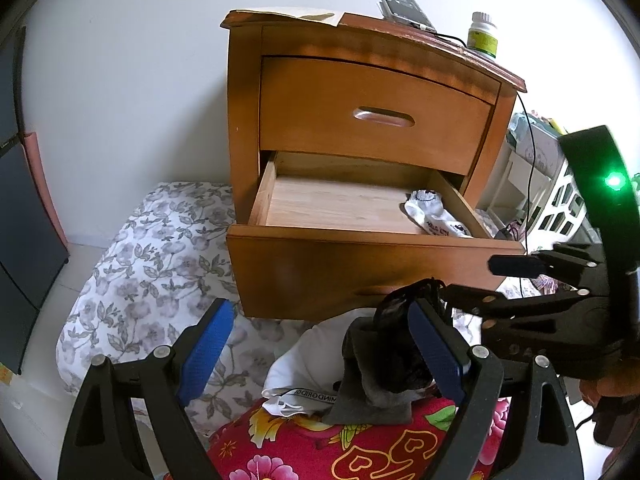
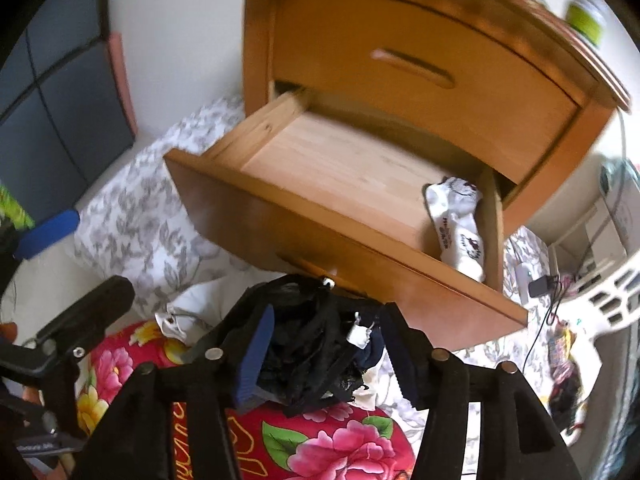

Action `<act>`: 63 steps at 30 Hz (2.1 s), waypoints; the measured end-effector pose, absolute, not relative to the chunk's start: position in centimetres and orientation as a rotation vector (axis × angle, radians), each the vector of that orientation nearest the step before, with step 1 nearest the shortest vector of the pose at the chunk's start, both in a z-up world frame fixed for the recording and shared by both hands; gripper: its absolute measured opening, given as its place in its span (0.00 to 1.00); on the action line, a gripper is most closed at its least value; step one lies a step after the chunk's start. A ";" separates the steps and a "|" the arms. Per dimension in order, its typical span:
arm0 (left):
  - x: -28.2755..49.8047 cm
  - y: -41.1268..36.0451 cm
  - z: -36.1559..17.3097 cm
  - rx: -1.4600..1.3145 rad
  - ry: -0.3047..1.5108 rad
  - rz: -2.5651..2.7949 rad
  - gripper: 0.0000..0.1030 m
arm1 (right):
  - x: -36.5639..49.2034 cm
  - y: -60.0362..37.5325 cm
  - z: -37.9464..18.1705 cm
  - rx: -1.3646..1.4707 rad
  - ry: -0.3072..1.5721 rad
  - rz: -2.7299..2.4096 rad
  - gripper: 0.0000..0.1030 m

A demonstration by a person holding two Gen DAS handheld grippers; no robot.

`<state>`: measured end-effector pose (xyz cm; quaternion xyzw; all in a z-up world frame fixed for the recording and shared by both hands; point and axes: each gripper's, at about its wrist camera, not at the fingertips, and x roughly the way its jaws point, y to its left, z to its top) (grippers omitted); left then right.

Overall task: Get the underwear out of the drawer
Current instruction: 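Open the right gripper to release the black clothes, then withdraw the open right gripper from the black clothes, then reach the left gripper into the drawer toward the white Hello Kitty sock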

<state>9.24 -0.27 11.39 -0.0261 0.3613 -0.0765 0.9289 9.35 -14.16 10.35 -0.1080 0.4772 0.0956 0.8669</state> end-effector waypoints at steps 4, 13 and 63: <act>9.1 -0.5 11.4 -0.050 0.735 -0.150 0.87 | 8.7 -15.6 9.8 -0.121 0.973 0.114 0.63; 9.0 -0.6 11.3 -0.051 0.730 -0.137 0.87 | 6.7 -18.1 9.2 -0.010 0.939 0.017 0.73; 13.6 -2.9 12.3 -0.067 0.748 -0.162 0.98 | 5.5 -24.4 7.6 0.116 0.827 -0.054 1.00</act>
